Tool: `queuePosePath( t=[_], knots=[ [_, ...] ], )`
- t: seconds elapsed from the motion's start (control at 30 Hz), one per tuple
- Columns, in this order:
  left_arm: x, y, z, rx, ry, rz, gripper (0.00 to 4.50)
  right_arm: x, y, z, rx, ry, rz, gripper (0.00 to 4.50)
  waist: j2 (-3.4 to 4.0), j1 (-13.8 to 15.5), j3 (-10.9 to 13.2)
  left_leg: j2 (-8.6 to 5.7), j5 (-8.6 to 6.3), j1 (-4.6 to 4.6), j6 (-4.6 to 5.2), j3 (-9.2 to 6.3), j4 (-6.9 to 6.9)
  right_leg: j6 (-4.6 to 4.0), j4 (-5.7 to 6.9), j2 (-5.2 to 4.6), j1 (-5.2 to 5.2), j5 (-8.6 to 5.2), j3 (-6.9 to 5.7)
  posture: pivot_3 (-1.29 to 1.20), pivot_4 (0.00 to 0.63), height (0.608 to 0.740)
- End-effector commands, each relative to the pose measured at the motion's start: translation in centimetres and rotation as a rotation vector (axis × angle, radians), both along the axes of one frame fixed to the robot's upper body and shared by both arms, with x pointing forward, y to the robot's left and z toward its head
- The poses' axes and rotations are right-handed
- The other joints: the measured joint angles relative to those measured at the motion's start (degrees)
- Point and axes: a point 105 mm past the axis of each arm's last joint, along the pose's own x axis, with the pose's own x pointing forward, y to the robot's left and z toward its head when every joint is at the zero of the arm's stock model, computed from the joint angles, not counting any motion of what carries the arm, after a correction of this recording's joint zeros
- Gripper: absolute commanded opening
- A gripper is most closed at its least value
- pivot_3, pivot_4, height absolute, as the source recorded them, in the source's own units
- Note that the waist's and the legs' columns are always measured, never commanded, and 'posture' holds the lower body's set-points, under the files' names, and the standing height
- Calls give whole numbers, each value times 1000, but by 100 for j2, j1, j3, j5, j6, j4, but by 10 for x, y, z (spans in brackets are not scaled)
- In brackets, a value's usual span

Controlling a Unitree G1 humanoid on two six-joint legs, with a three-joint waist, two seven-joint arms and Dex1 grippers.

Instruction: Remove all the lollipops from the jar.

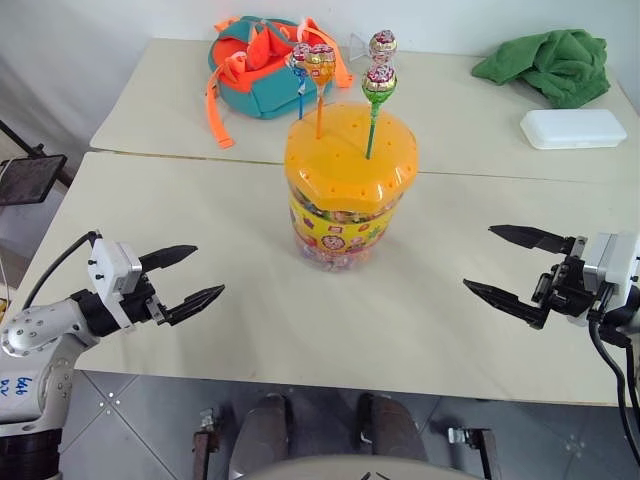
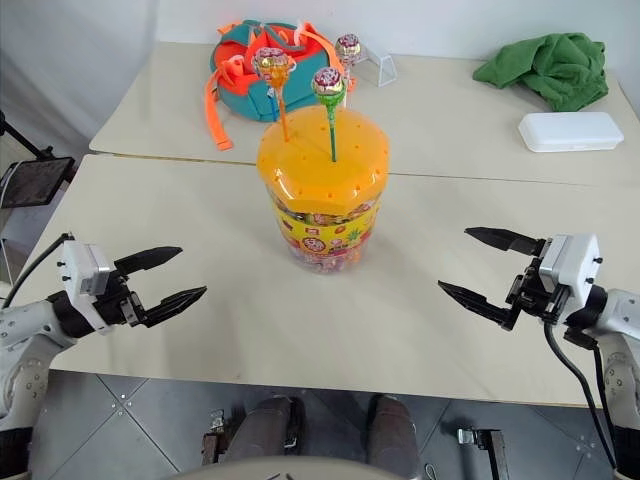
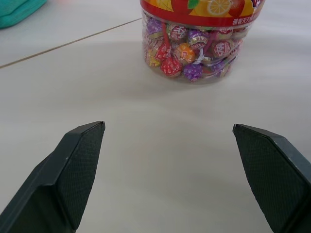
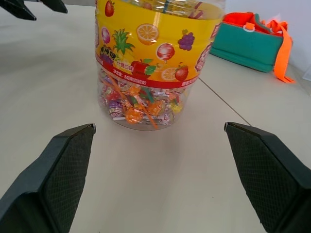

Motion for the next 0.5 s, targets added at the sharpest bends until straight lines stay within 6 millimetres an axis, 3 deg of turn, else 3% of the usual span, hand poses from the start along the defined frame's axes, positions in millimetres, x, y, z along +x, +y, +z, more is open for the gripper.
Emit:
queuePosePath(
  t=[0.03,0.1,0.23,0.3,0.37,0.5],
  knots=[
    [17,3,38,-140,-70,10,4500,-10,12,28,101,-101,39,4445,0,11,0,0,0,0,0,0,0,0,0,0,0,0,0,0,150,740],
    [28,2,68,-297,-95,-14,4500,-13,21,41,169,-122,50,4445,-3,55,4,3,1,-8,-2,-14,14,0,12,3,-1,0,-6,0,150,740],
    [53,-21,135,-531,-178,-173,4500,-26,47,82,347,-219,104,4445,-5,50,4,8,-4,-13,-5,-26,42,1,28,9,5,1,-5,0,150,740],
    [61,-29,147,-558,-184,-211,4500,-31,54,88,367,-243,126,4445,-7,38,2,5,-5,-10,-6,-26,41,1,32,8,5,1,-4,0,150,740],
    [68,-53,157,-494,-196,-331,4500,-36,64,98,423,-276,145,4445,-8,16,2,5,-11,-6,-8,-25,35,1,32,9,5,1,-6,0,150,740],
    [93,-85,163,-435,-158,-387,4500,-41,79,107,455,-308,166,4445,-12,-6,4,5,-11,-17,-7,-17,40,1,21,13,-1,1,-5,0,150,740]
  ],
)
